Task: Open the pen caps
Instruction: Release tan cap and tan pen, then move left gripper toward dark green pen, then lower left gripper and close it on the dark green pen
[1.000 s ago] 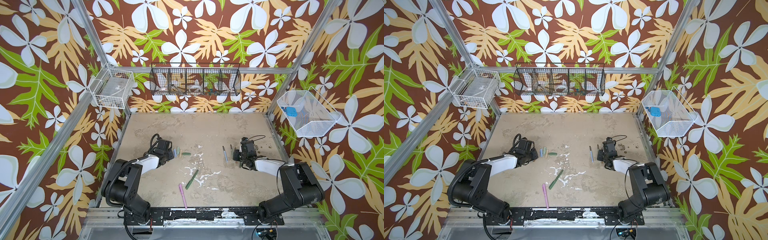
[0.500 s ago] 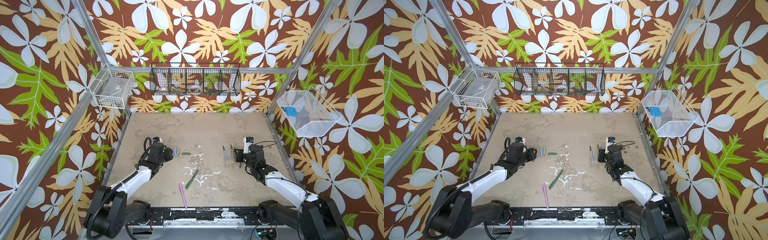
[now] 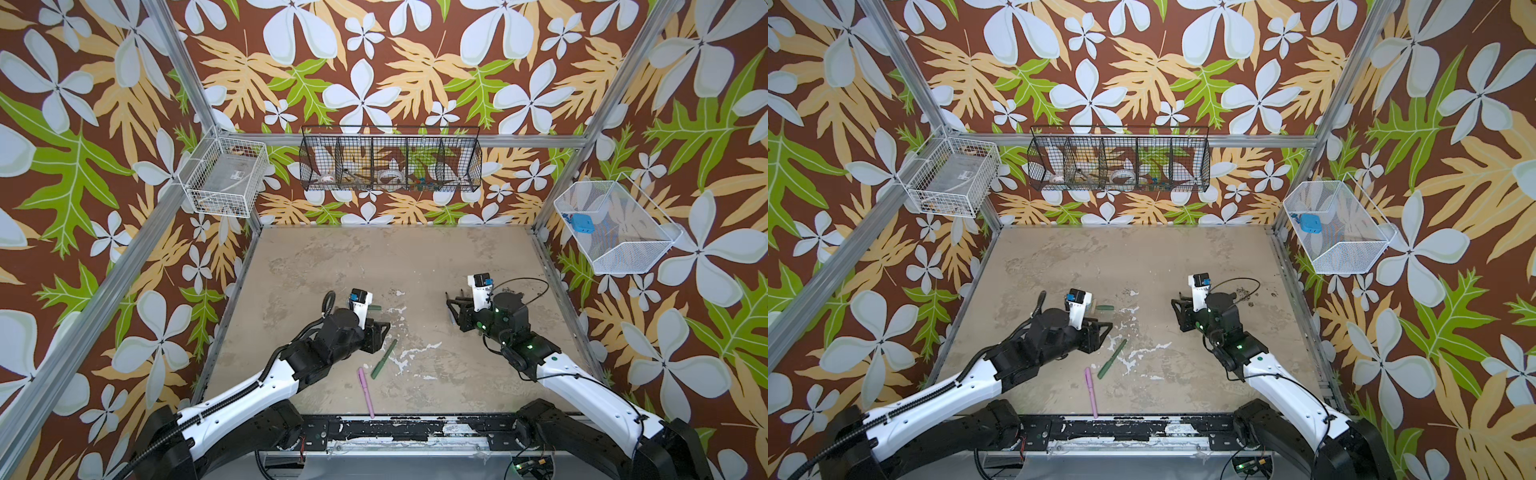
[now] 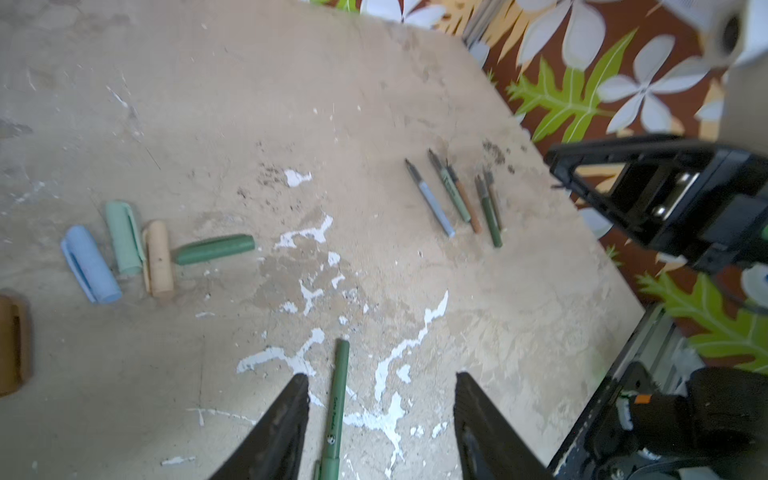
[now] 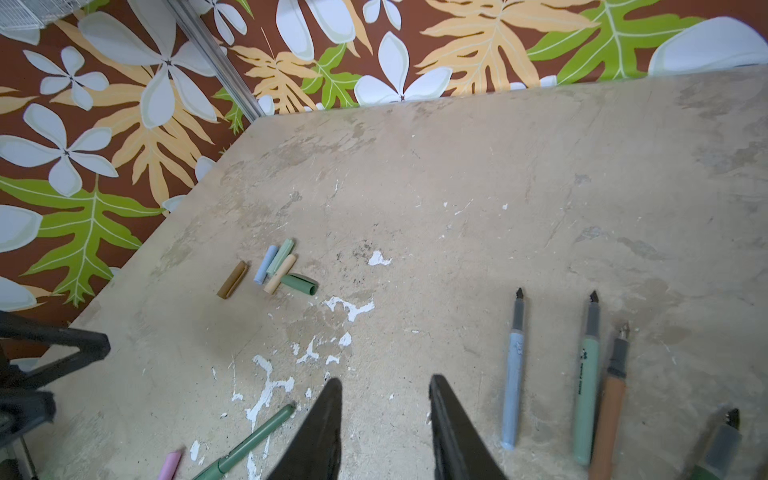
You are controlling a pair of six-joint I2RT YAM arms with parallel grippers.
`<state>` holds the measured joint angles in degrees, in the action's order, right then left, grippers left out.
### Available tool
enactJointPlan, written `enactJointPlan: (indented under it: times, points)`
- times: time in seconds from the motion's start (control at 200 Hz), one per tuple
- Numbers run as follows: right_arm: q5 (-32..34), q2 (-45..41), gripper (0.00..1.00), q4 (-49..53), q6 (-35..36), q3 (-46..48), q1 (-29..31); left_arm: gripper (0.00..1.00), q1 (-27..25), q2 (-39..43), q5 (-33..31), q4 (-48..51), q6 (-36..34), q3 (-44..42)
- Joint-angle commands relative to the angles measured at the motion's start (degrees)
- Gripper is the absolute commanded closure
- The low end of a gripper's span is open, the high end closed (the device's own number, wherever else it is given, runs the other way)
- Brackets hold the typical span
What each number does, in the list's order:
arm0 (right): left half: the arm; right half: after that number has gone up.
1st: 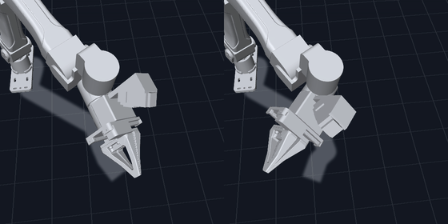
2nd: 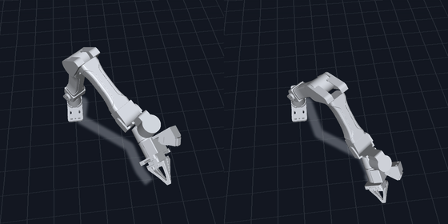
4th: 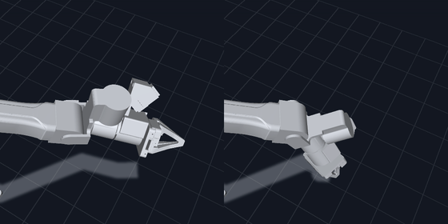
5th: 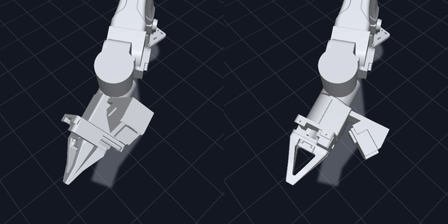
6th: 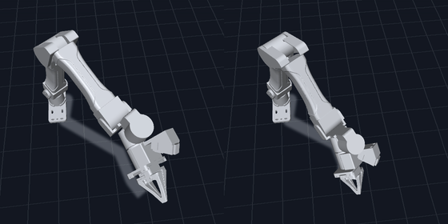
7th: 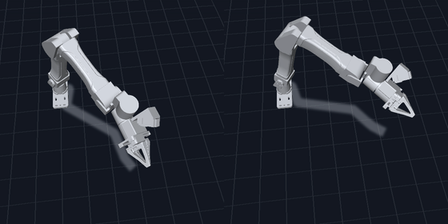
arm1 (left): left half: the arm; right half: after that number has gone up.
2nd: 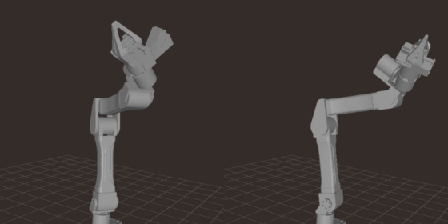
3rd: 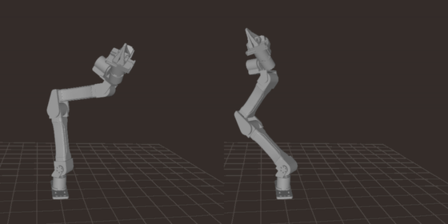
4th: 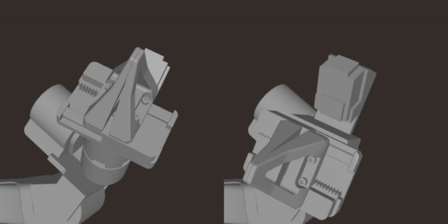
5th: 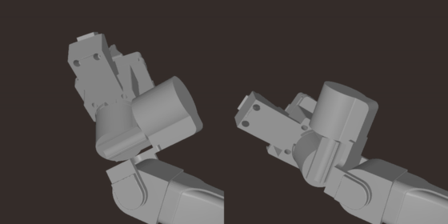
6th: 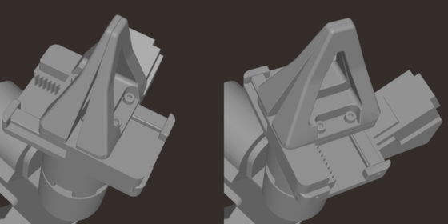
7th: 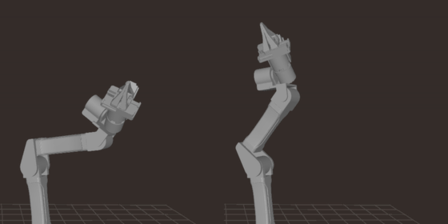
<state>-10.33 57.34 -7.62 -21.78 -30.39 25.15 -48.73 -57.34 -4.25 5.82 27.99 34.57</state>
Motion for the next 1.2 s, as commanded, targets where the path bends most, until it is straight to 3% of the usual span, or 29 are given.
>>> enactJointPlan:
  times: [0.0,0.14,0.385,1.196]
  points:
    - [-2.53,2.28,0.65,2.88,0.07,-1.38,0.27,0.43,-3.36,-4.31,-4.81,6.75,-0.98,1.57]
    - [-4.60,5.75,0.66,5.45,0.91,-3.30,0.48,0.45,-4.17,-9.88,-7.77,7.45,-0.45,2.48]
    - [-12.01,13.54,0.69,6.92,1.62,-5.94,0.47,0.48,-4.17,-17.41,-5.51,7.03,-1.50,4.81]
    - [-9.32,15.19,0.69,7.40,2.22,-6.57,0.45,0.68,-4.13,-33.65,-3.55,3.72,-5.40,8.72]
